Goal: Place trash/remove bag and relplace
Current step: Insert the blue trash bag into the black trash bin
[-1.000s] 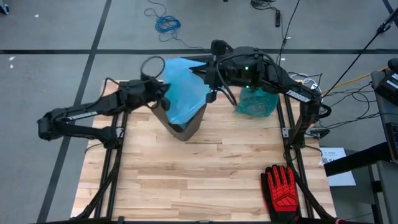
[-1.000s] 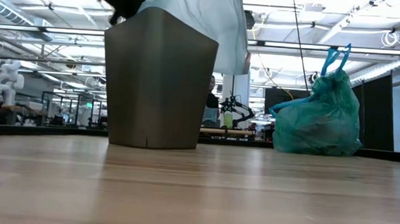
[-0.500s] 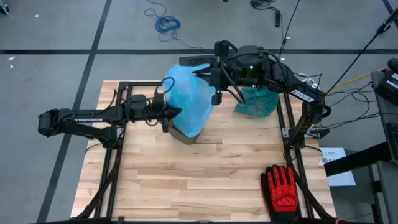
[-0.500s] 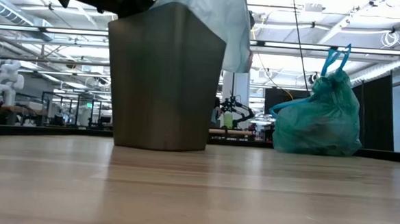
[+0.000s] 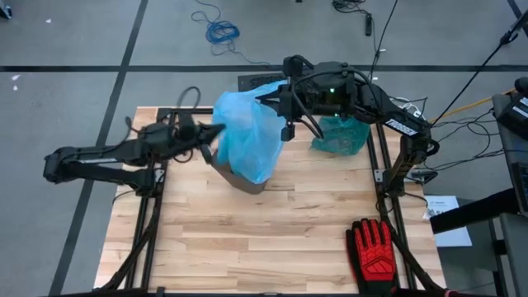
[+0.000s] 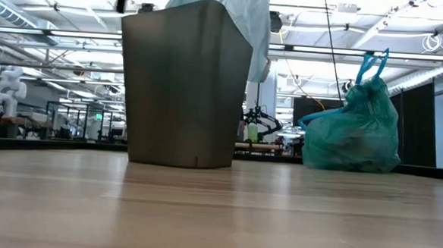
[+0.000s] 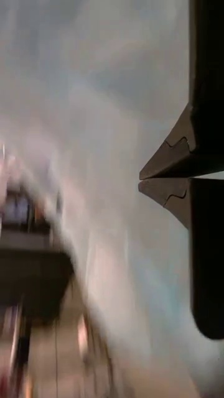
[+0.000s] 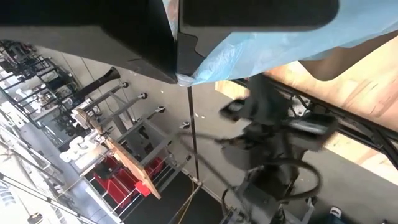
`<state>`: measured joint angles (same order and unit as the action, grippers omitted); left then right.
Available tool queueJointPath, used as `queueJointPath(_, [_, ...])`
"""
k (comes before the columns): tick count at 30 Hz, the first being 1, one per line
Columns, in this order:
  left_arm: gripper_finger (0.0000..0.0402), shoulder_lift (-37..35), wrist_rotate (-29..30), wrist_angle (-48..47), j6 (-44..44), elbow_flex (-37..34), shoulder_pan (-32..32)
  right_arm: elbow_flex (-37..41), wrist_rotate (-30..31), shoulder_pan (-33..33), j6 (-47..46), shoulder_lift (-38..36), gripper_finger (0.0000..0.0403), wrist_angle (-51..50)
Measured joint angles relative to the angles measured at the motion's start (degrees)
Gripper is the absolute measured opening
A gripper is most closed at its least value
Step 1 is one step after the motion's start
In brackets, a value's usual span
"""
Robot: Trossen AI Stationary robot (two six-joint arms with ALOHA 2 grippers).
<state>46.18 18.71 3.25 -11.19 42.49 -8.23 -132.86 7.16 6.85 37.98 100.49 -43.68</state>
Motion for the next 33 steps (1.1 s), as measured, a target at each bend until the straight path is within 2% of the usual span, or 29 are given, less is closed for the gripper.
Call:
queueJointPath(4, [0.0,-2.56,17.92,-12.79,0.06,2.17,-0.07,0.0,0.02,0.0,0.06,0.0,0.0,-0.06])
queueJointPath(6, [0.0,-3.01,24.7,-15.5,0.1,2.5,-0.58,0.0,0.02,0.0,0.13,0.0,0.0,-0.04])
queueJointPath(9, [0.0,-2.04,24.83,-17.71,0.18,2.48,-3.98,0.0,0.02,0.0,0.39,0.0,0.0,0.28])
queueJointPath(13, [0.0,0.63,16.37,-16.99,1.1,2.48,-11.17,0.0,0.04,0.0,0.39,0.0,0.0,1.1])
queueJointPath(18, [0.0,7.72,0.48,-12.81,1.08,2.39,-19.75,0.0,0.04,0.0,0.37,0.0,0.0,1.49])
queueJointPath(22, [0.0,11.56,-14.35,-4.94,1.02,2.35,-21.55,0.0,0.04,0.0,0.39,0.0,0.0,1.44])
queueJointPath(25, [0.0,12.27,-22.45,-1.02,-0.7,2.39,-21.04,0.0,0.04,0.07,0.7,0.0,0.0,1.43])
queueJointPath(28, [0.0,12.05,-25.77,0.79,-1.87,2.39,-18.88,0.0,0.03,0.07,0.75,0.0,0.0,1.31])
queueJointPath(33, [0.0,10.81,-26.05,0.72,-2.02,2.39,-13.65,0.0,0.02,0.07,0.67,0.0,0.0,0.53])
